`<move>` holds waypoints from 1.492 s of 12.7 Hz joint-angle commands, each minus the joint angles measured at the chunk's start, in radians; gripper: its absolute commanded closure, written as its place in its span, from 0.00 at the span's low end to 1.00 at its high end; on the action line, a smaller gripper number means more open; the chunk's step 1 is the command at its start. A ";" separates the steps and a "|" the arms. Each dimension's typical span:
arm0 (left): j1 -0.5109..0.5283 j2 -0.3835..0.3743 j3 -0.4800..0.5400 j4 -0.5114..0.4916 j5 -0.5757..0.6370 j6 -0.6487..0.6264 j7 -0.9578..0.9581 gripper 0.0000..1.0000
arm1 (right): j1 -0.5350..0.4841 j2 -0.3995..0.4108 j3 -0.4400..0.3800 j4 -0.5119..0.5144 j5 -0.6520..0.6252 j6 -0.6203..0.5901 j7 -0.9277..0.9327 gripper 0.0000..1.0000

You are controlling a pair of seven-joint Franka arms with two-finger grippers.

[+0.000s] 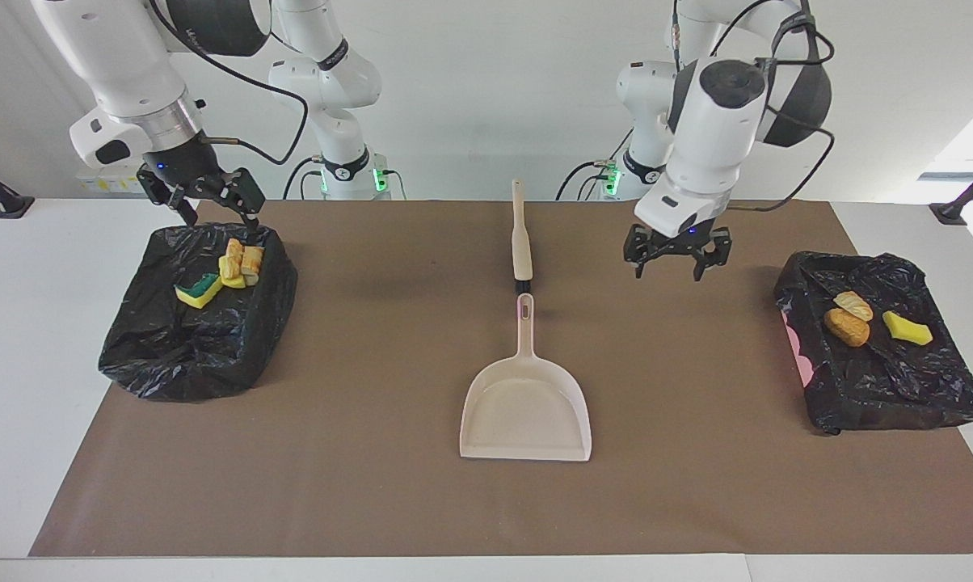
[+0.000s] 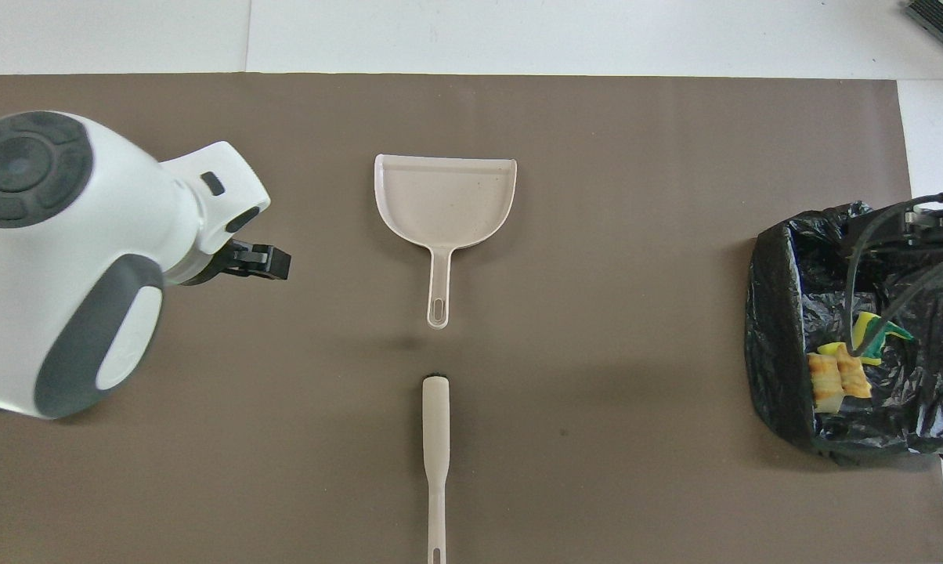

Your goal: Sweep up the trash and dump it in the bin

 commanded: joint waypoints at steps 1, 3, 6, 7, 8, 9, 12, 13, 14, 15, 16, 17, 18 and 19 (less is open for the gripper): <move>0.016 -0.093 0.056 -0.043 -0.052 -0.032 0.099 0.00 | 0.000 0.000 -0.002 0.009 0.018 0.002 0.019 0.00; 0.019 -0.118 0.114 -0.005 -0.089 -0.082 0.172 0.00 | 0.000 0.000 -0.002 0.009 0.018 0.002 0.019 0.00; 0.117 -0.099 0.101 0.151 -0.089 -0.223 0.307 0.00 | 0.000 0.000 -0.002 0.009 0.018 0.002 0.019 0.00; 0.121 -0.098 0.105 0.180 -0.089 -0.246 0.326 0.00 | -0.001 0.000 -0.002 0.009 0.018 0.002 0.019 0.00; 0.131 -0.090 0.108 0.194 -0.086 -0.252 0.332 0.00 | 0.000 0.002 -0.002 0.009 0.018 0.002 0.019 0.00; 0.155 -0.078 0.096 0.223 -0.083 -0.286 0.332 0.00 | 0.000 0.000 -0.002 0.009 0.018 0.002 0.020 0.00; 0.167 -0.022 0.087 0.322 -0.086 -0.357 0.334 0.00 | 0.000 0.000 -0.002 0.009 0.018 0.000 0.019 0.00; 0.167 -0.039 0.085 0.304 -0.087 -0.354 0.331 0.00 | 0.000 0.000 -0.002 0.009 0.018 0.000 0.019 0.00; 0.167 -0.050 0.082 0.281 -0.087 -0.351 0.317 0.00 | 0.000 0.000 -0.002 0.009 0.018 0.000 0.020 0.00; 0.167 -0.053 0.081 0.280 -0.087 -0.351 0.318 0.00 | 0.000 0.000 -0.002 0.009 0.018 0.000 0.019 0.00; 0.167 -0.053 0.081 0.280 -0.086 -0.348 0.317 0.00 | 0.000 0.000 -0.002 0.009 0.018 0.000 0.019 0.00; 0.167 -0.053 0.081 0.280 -0.086 -0.346 0.317 0.00 | 0.000 0.000 -0.002 0.009 0.018 0.000 0.019 0.00; 0.167 -0.053 0.081 0.280 -0.086 -0.346 0.317 0.00 | 0.000 0.000 -0.002 0.009 0.018 0.000 0.019 0.00; 0.167 -0.053 0.081 0.280 -0.087 -0.346 0.317 0.00 | 0.000 0.000 -0.002 0.009 0.018 0.000 0.019 0.00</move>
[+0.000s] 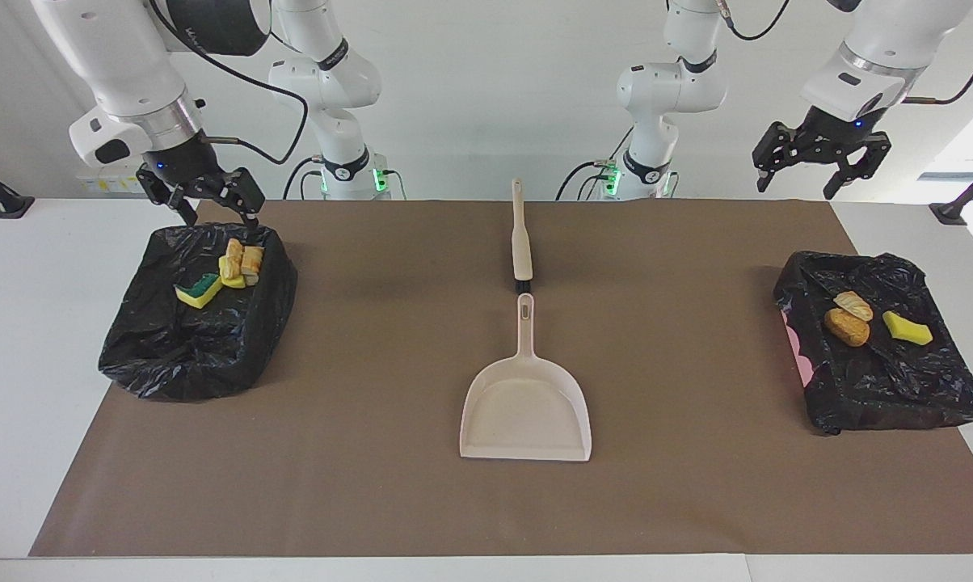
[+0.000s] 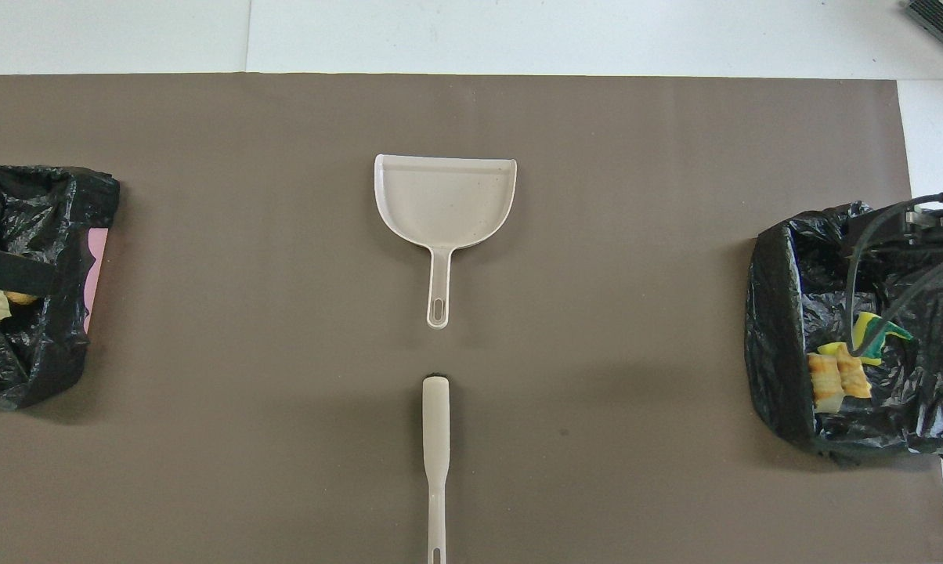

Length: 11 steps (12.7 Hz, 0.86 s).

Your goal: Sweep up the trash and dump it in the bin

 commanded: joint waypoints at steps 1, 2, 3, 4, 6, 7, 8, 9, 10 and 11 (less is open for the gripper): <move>0.024 0.000 -0.016 0.012 -0.017 -0.018 -0.002 0.00 | 0.000 0.000 -0.002 0.007 0.018 0.001 0.019 0.00; 0.024 -0.001 -0.016 0.011 -0.017 -0.018 -0.002 0.00 | 0.000 0.000 -0.002 0.007 0.018 0.001 0.019 0.00; 0.024 -0.001 -0.016 0.011 -0.017 -0.017 -0.002 0.00 | 0.000 0.000 -0.002 0.007 0.018 0.001 0.019 0.00; 0.024 -0.001 -0.016 0.009 -0.017 -0.015 -0.002 0.00 | 0.000 0.000 -0.002 0.007 0.018 0.001 0.019 0.00; 0.025 -0.003 -0.016 0.004 -0.019 -0.012 -0.002 0.00 | 0.000 0.000 -0.002 0.007 0.018 0.001 0.019 0.00; 0.025 -0.004 -0.016 0.004 -0.019 -0.012 -0.002 0.00 | 0.000 0.000 -0.002 0.007 0.018 0.001 0.019 0.00; 0.024 -0.003 -0.016 0.004 -0.019 -0.012 -0.002 0.00 | 0.000 0.000 -0.002 0.007 0.018 0.001 0.020 0.00; 0.025 -0.003 -0.016 0.004 -0.019 -0.012 -0.002 0.00 | 0.000 0.000 -0.002 0.007 0.018 0.001 0.019 0.00; 0.025 -0.006 -0.016 0.001 -0.020 -0.012 -0.010 0.00 | 0.000 0.000 -0.002 0.007 0.018 0.001 0.019 0.00; 0.024 -0.009 -0.016 -0.003 -0.020 -0.010 -0.019 0.00 | 0.000 0.000 -0.002 0.007 0.018 0.001 0.019 0.00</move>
